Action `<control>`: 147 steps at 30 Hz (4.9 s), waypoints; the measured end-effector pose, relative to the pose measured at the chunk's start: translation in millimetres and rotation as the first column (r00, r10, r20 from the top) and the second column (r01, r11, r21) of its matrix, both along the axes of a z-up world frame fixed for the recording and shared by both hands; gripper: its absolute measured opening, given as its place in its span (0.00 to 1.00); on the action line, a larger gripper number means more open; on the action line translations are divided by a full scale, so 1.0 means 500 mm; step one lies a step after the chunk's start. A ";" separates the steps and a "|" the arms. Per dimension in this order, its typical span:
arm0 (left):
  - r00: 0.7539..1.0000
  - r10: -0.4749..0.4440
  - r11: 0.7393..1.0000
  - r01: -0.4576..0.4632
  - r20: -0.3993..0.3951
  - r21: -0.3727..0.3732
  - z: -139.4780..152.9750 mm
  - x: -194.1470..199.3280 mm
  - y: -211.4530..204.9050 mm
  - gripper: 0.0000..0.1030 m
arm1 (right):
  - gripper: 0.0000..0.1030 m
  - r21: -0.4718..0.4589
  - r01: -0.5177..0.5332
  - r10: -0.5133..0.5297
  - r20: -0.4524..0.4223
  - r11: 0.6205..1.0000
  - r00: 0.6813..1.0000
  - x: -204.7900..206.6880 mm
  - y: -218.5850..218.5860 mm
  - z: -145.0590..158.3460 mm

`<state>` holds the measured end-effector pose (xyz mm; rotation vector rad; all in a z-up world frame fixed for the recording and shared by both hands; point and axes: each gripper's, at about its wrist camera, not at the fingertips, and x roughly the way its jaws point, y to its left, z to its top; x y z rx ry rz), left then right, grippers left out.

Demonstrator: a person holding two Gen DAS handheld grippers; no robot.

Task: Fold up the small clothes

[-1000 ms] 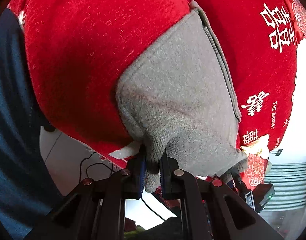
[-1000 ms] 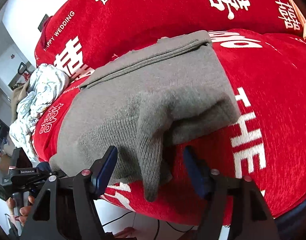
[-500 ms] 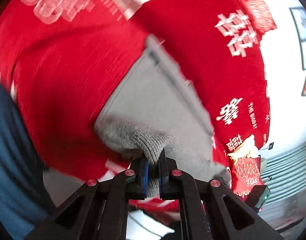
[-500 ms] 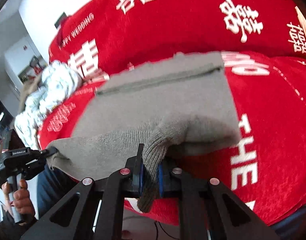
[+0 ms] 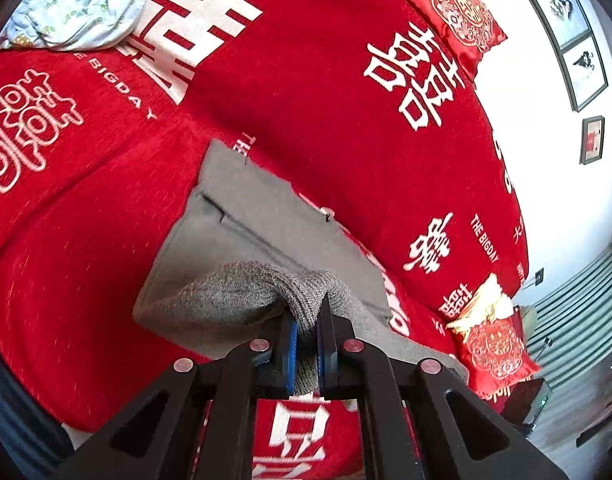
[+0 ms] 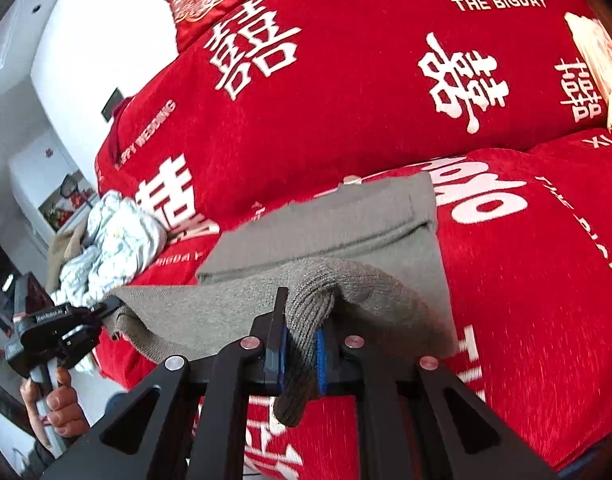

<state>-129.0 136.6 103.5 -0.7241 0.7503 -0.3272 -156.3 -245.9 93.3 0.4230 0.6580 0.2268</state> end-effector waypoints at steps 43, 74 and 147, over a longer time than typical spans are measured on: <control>0.998 0.014 0.939 0.006 -0.055 0.344 -0.017 0.306 -0.114 0.08 | 0.11 -0.141 0.100 -0.122 -0.158 0.985 0.980 0.326 -0.020 -0.033; 0.996 0.016 0.921 0.021 -0.091 0.388 -0.022 0.441 -0.133 0.08 | 0.11 -0.170 0.108 -0.142 -0.206 0.980 0.968 0.462 -0.034 -0.048; 0.969 -0.174 0.933 0.220 -0.176 0.285 -0.091 0.598 -0.159 0.74 | 0.80 -0.132 0.108 -0.136 -0.229 0.985 0.964 0.588 -0.072 -0.118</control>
